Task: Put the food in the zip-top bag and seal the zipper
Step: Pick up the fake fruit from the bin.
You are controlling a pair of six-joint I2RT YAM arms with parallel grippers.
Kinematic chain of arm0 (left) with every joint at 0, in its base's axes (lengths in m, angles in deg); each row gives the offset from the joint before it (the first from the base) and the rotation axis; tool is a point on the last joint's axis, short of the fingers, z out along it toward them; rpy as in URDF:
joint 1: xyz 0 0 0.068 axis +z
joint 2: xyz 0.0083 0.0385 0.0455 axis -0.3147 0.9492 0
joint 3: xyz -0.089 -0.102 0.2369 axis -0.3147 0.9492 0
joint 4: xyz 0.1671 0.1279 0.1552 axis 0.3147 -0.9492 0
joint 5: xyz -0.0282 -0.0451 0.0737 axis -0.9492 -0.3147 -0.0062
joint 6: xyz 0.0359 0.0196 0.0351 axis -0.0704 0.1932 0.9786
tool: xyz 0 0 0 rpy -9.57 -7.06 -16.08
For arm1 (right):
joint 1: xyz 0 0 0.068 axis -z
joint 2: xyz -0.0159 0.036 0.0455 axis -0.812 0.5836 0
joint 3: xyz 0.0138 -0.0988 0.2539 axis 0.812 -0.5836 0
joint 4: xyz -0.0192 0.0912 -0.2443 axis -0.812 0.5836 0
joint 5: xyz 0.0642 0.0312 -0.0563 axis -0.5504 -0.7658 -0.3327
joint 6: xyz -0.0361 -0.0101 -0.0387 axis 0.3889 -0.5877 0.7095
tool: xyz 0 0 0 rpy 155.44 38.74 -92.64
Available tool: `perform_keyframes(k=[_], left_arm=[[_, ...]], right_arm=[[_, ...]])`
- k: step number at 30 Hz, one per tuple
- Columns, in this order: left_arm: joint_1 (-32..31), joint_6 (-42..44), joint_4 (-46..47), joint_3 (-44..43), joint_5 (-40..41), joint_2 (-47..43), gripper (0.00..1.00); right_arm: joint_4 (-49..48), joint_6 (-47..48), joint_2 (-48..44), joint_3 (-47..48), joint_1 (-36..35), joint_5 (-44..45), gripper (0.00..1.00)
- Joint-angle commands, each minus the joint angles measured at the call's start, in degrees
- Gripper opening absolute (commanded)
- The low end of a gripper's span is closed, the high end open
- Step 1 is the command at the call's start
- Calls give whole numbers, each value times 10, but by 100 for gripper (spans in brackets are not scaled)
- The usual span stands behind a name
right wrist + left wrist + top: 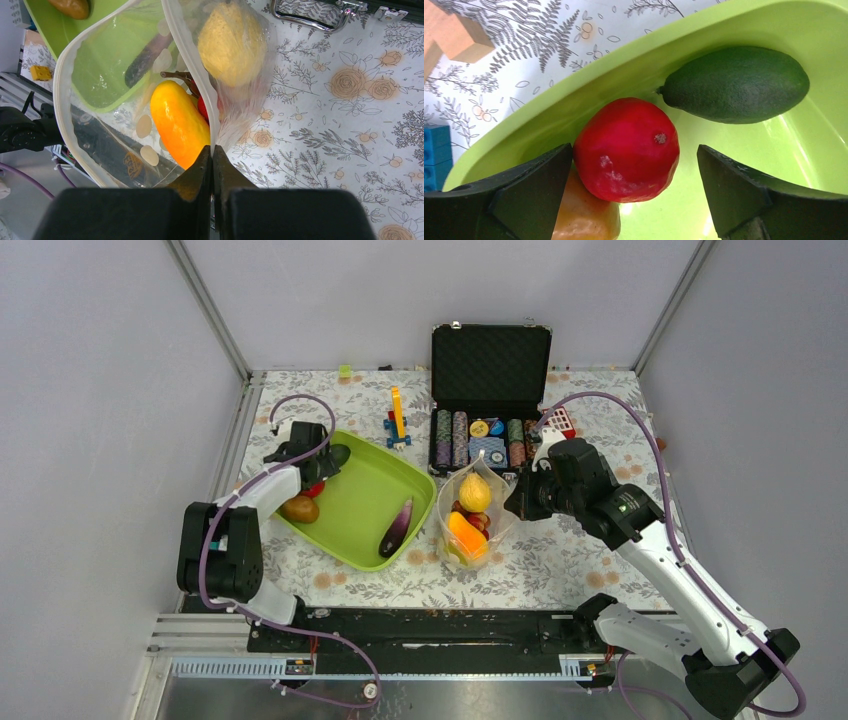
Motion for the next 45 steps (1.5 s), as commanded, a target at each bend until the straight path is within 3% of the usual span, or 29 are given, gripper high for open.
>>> perform_keyframes(k=[1,14,20,25,34,37,45], left_arm=[[2,12,21,-33,-38,15,94],[2,7,11,-51,-77,53,78],[2,3,-1,-56,-97,48,52],[2,-26,7,-43,-141,1,43],[-4,-63,15,-9,-201,-136,37],[-14,-60,17,-2,-257,-180,36],[-118,-33,70,-11,-343,-287,36]], right_arm=[[-7,9,-8,4,-3,10,0],[-7,8,-11,3,-2,16,0],[-8,6,-11,3,-3,15,0],[-8,4,-11,3,-3,16,0],[-8,3,-11,2,-2,24,0],[-11,2,-8,2,-3,25,0],[-15,3,-1,1,-3,16,0]])
